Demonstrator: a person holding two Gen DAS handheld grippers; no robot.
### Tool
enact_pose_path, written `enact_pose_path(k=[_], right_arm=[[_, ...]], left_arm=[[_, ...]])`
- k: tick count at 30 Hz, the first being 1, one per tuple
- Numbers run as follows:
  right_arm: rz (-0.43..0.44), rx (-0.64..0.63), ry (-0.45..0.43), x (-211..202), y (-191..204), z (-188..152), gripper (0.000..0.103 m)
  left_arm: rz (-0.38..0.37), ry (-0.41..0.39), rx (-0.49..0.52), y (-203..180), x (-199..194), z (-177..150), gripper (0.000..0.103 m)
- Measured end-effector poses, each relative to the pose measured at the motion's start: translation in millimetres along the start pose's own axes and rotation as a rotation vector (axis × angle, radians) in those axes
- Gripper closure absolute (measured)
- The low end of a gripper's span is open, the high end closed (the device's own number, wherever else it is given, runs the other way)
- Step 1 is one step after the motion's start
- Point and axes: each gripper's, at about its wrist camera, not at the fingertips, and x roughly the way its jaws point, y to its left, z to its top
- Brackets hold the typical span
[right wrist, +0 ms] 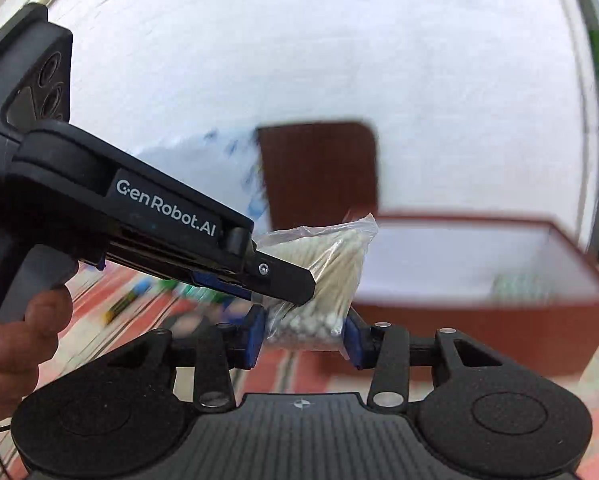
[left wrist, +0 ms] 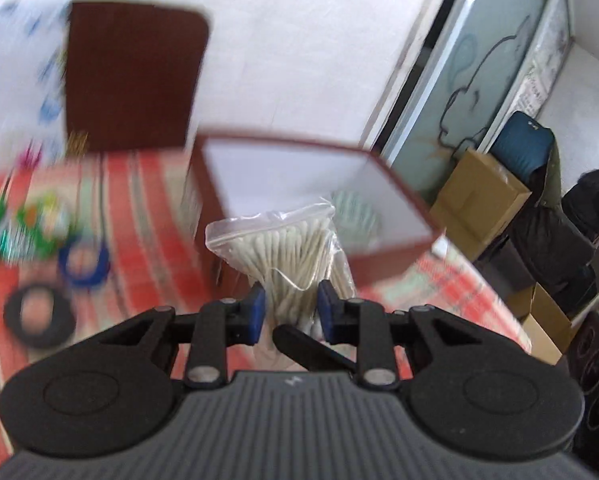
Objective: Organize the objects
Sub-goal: 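Carry the cotton swab bag into the brown box and release it, then move the left gripper back toward the blue-capped marker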
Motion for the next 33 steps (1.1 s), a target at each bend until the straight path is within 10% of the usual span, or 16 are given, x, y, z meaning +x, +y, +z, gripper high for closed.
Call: enact_pose_path(k=[9,15,33], right_arm=[[-0.145,0.059,0.019,53.9,-84.5,22.5,0.059],[-0.278,0.032,0.010,75.0,-109.0,10.7,0.039],[-0.254,0.148,-0.027,0.5,-77.9,-5.7,0.039]], left_arm=[[-0.050,0.050,0.062,-33.9,106.8,65.2,0.072],[0.086,0.070,0.103,-42.6,164.1,69.5,0.052],[0.277,-0.032,0.218,-53.3,57.9,33.8,0.049]])
